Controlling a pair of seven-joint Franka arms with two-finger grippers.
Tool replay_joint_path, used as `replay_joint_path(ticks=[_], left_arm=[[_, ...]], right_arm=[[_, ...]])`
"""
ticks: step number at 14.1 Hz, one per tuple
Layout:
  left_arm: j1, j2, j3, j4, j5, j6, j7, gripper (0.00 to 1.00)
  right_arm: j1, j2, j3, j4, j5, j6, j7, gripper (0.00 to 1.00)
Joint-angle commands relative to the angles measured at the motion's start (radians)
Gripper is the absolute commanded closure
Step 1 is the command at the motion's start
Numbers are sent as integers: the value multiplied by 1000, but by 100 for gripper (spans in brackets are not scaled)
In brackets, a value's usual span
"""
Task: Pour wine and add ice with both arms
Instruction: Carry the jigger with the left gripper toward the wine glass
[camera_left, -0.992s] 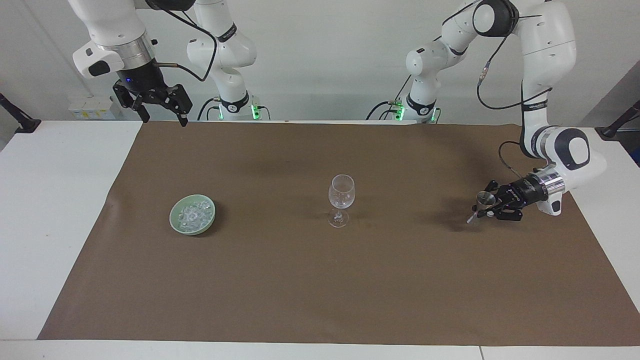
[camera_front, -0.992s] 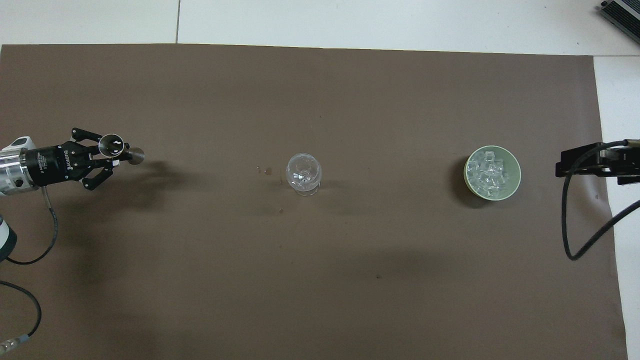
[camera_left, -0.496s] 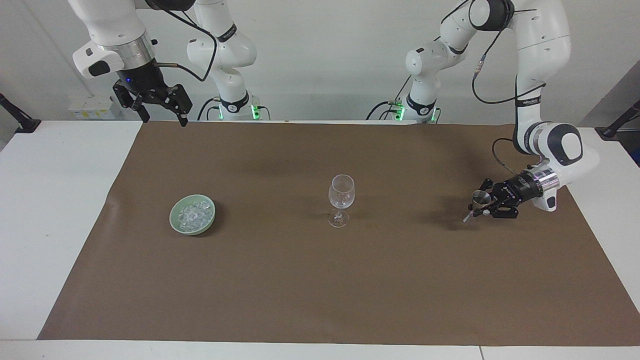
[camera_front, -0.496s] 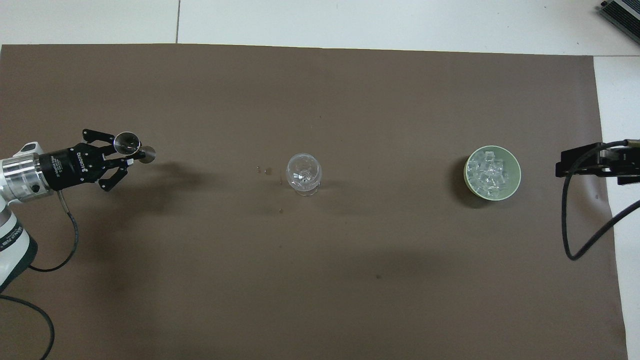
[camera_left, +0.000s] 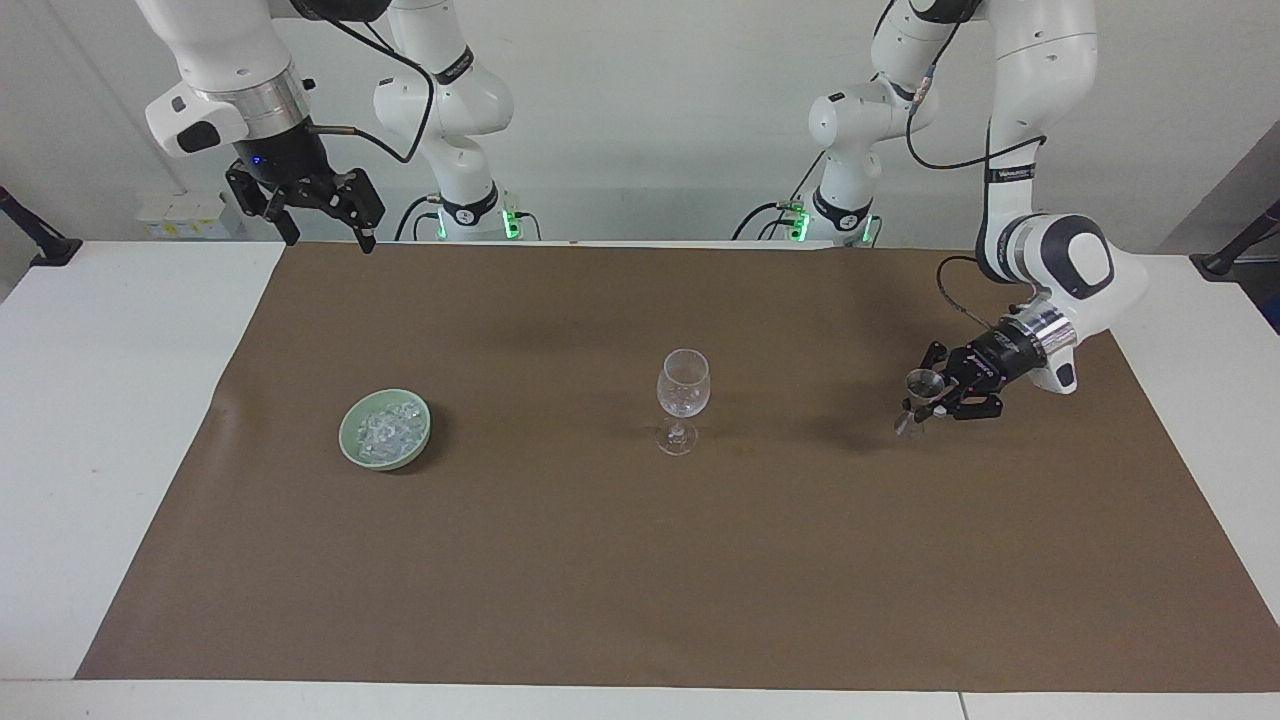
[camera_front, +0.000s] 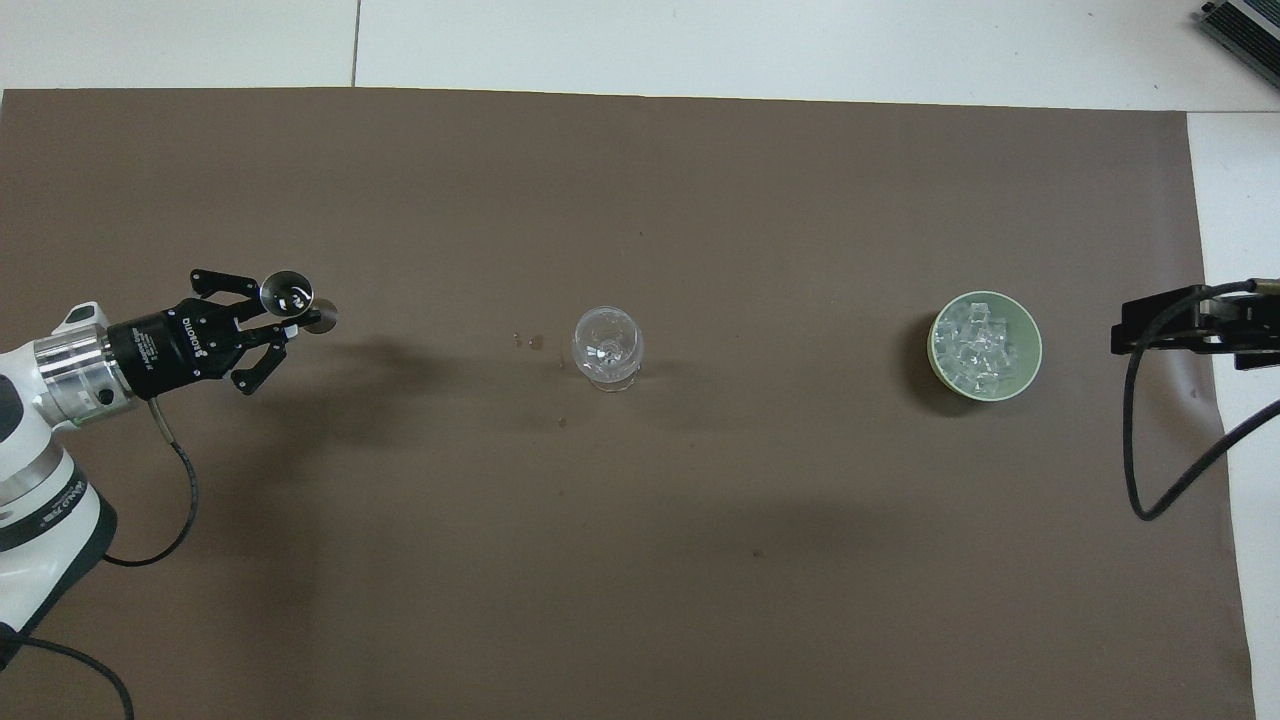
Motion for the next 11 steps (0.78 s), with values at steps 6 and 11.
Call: replay_joint_path(ticks=[6,11], left_arm=[[-177,-133,13,-117,-164,206,-11,100],[-288,-163,13,-123,-259,343,-15,100]], right_arm=[[-2,-18,-1,-24,20,8,-24,0],[-5,-36,-1,-76,21,48,-28,0]])
